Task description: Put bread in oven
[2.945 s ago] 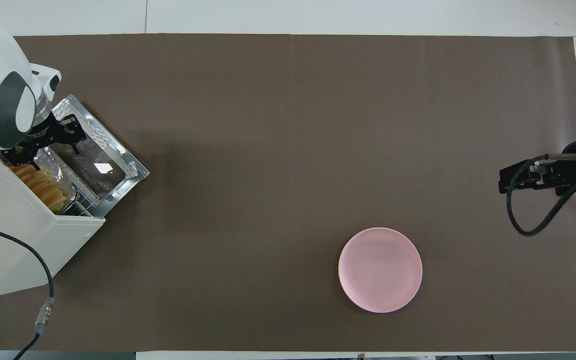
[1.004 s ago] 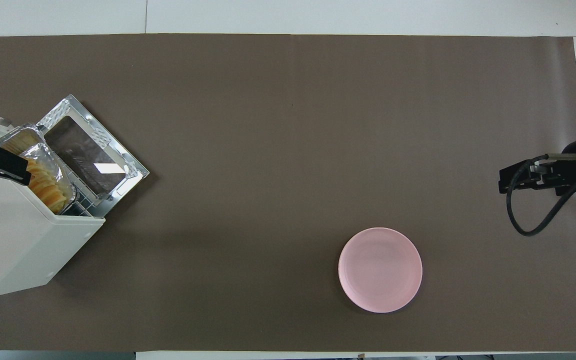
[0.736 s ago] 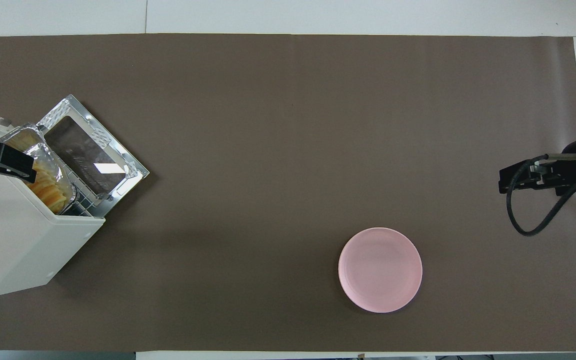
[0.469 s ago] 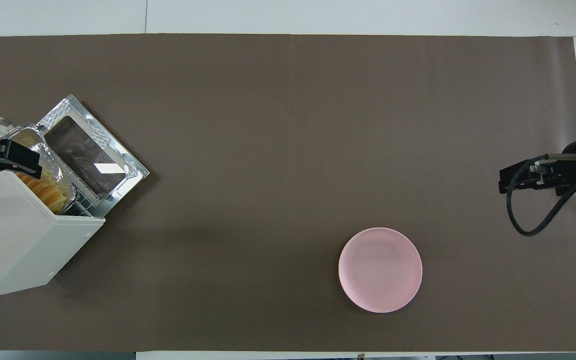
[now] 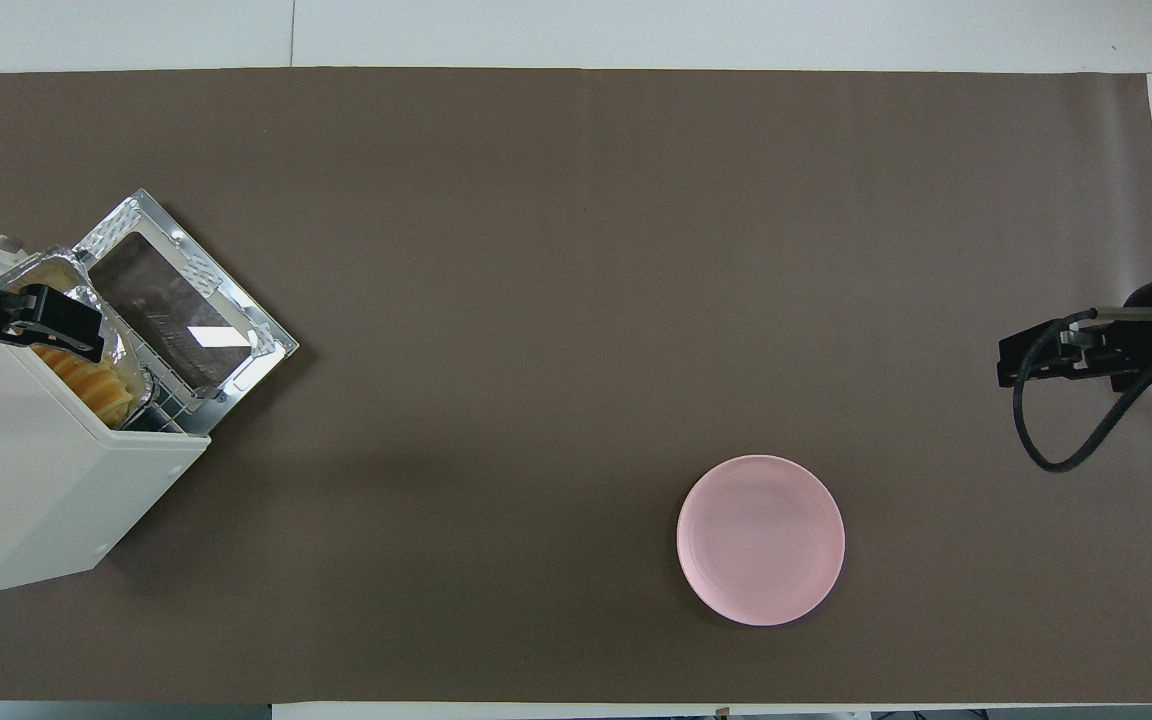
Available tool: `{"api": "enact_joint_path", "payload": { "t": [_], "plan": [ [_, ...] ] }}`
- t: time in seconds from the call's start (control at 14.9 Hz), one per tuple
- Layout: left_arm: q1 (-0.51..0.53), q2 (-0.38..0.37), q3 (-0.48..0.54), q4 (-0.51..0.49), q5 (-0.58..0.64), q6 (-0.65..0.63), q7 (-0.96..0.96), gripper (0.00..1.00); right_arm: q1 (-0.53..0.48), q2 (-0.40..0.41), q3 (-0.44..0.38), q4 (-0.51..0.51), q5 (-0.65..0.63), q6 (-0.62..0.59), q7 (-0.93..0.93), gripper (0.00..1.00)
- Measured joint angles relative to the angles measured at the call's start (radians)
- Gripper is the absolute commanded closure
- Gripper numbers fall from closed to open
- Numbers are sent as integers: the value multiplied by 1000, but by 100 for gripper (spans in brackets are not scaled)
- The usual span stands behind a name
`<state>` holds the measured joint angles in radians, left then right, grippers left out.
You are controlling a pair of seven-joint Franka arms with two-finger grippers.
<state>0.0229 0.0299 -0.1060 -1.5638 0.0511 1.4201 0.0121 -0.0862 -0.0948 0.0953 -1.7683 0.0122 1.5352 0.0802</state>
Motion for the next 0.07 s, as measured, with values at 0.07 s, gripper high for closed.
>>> {"api": "enact_joint_path", "payload": {
  "t": [0.07],
  "plan": [
    [1,0,0,0,0,1,0,0,0,0,0,0,0,0,0,0]
  ]
}}
